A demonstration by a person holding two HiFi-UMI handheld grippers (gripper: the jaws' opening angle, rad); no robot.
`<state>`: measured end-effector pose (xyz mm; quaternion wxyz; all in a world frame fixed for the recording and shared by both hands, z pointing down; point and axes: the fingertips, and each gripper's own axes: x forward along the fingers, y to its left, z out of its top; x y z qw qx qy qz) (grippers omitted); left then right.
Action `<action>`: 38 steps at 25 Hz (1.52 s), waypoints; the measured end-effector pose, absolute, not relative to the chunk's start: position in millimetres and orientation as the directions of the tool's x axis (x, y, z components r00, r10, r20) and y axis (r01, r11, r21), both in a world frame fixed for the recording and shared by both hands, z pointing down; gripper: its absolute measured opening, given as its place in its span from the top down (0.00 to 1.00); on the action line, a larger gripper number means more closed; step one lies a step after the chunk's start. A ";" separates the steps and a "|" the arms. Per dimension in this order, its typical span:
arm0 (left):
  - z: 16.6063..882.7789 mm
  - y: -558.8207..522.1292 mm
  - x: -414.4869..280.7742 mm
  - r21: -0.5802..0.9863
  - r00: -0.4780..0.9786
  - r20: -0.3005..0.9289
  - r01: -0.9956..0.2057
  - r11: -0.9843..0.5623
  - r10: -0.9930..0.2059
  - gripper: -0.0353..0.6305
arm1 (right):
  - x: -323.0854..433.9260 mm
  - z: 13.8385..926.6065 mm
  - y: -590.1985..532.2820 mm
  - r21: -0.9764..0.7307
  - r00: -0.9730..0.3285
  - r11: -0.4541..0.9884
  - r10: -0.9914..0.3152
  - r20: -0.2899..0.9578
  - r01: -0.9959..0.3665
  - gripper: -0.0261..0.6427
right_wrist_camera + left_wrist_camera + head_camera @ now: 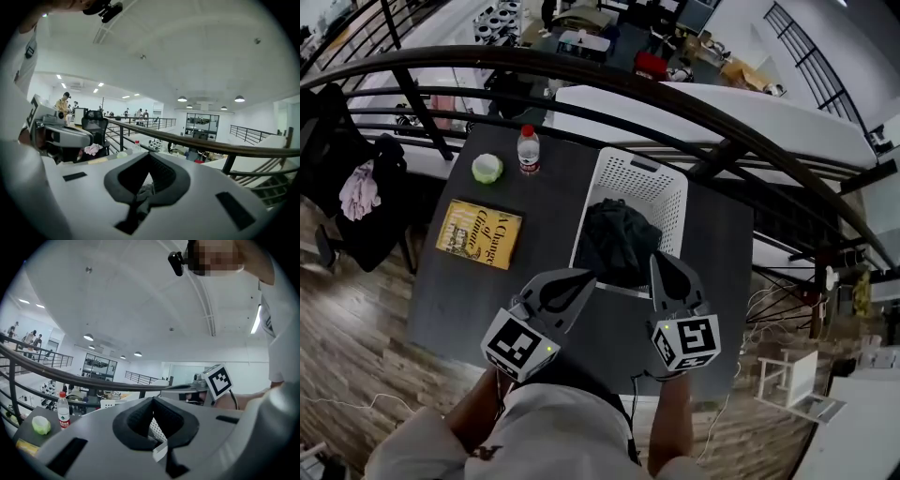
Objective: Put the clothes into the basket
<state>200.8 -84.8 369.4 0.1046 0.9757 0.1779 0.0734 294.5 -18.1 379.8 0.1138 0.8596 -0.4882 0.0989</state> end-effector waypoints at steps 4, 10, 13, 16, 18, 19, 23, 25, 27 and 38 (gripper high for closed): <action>353.7 -85.1 193.7 0.220 0.934 0.067 0.329 -0.918 0.351 0.94 | 271.2 342.4 -1.9 0.058 0.509 -0.507 -0.843 0.176 -0.860 0.93; 333.0 -72.3 175.5 0.204 0.956 0.018 0.282 -0.938 0.291 0.94 | 237.1 313.1 35.8 0.013 0.501 -0.502 -0.862 0.077 -0.865 0.93; 332.8 -58.6 164.0 0.210 0.965 0.026 0.249 -0.945 0.260 0.94 | 225.3 309.4 58.0 -0.036 0.499 -0.500 -0.866 0.046 -0.865 0.93; 337.0 -46.1 154.8 0.209 0.971 0.043 0.222 -0.952 0.236 0.94 | 216.7 313.4 73.1 -0.049 0.493 -0.494 -0.869 0.039 -0.868 0.93; 339.3 -38.7 150.4 0.205 0.972 0.056 0.212 -0.955 0.228 0.94 | 211.0 316.9 79.0 -0.054 0.484 -0.485 -0.874 0.039 -0.873 0.93; 339.5 -36.1 148.9 0.202 0.972 0.059 0.210 -0.957 0.226 0.94 | 208.3 318.5 80.6 -0.056 0.478 -0.480 -0.877 0.039 -0.876 0.93; 336.8 -32.7 147.2 0.187 0.975 0.061 0.200 -0.962 0.215 0.94 | 200.9 322.9 80.2 -0.055 0.458 -0.460 -0.888 0.042 -0.886 0.93; 336.2 -31.3 146.9 0.183 0.975 0.061 0.198 -0.963 0.212 0.94 | 199.8 323.4 80.0 -0.054 0.454 -0.455 -0.890 0.041 -0.889 0.93; 336.2 -29.4 146.4 0.181 0.976 0.062 0.196 -0.964 0.210 0.94 | 199.3 323.4 80.9 -0.054 0.452 -0.454 -0.891 0.039 -0.890 0.93; 335.8 -32.5 147.8 0.178 0.976 0.067 0.195 -0.965 0.209 0.94 | 201.1 323.0 76.6 -0.045 0.450 -0.451 -0.892 0.046 -0.891 0.93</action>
